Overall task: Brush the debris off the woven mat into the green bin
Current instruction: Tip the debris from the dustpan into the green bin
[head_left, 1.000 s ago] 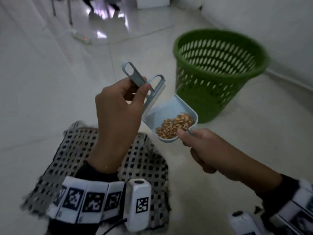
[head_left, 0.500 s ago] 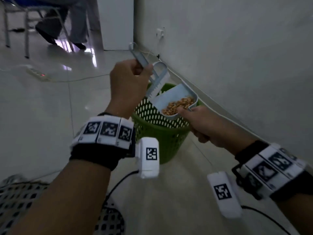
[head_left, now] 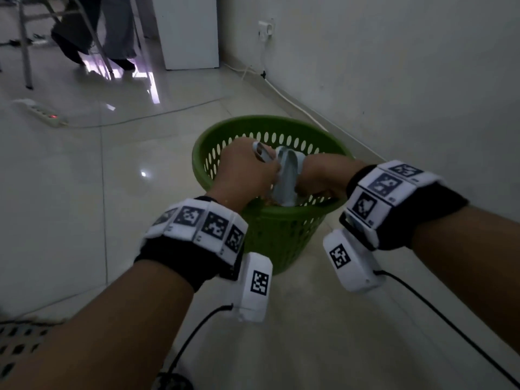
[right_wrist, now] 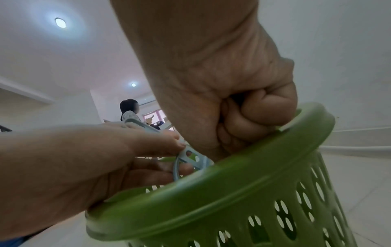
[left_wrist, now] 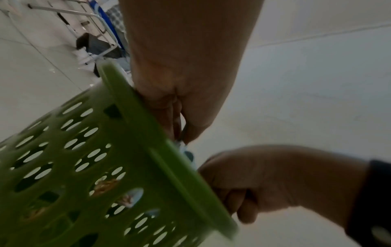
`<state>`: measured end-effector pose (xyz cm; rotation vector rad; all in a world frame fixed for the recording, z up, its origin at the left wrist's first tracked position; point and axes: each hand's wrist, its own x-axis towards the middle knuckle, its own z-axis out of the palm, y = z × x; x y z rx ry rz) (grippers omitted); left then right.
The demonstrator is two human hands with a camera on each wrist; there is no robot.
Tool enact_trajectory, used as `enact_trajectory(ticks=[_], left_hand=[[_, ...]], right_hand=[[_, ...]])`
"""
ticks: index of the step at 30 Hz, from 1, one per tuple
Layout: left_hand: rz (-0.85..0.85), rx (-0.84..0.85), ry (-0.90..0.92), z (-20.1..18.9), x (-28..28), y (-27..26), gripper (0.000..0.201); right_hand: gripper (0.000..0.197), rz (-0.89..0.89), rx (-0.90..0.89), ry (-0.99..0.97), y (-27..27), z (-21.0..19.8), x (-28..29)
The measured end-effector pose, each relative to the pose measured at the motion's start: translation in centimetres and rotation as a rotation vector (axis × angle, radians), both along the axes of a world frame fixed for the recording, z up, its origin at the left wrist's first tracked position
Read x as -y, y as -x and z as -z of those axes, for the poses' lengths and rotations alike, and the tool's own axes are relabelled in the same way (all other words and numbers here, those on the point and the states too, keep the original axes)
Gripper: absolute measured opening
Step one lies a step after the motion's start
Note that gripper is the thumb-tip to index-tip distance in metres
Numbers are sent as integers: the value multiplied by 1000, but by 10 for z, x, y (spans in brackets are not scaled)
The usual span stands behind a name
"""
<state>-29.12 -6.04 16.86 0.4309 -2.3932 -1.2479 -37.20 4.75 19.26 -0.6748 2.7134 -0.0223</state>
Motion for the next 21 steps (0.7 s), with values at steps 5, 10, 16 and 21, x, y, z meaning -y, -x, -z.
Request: enact_trajectory(ticks=[5, 10, 16, 21], left_hand=[[-46, -52, 64, 5, -3, 4, 15], [-27, -70, -57, 3, 0, 2, 10], [-67, -194, -90, -3, 1, -12, 16], [-16, -439, 167, -19, -8, -37, 14]], right_hand=[[34, 34, -92, -86, 3, -5, -2], [13, 101, -50, 4, -2, -9, -5], [12, 313, 314, 582, -17, -20, -22], [51, 420, 531, 935, -49, -28, -35]])
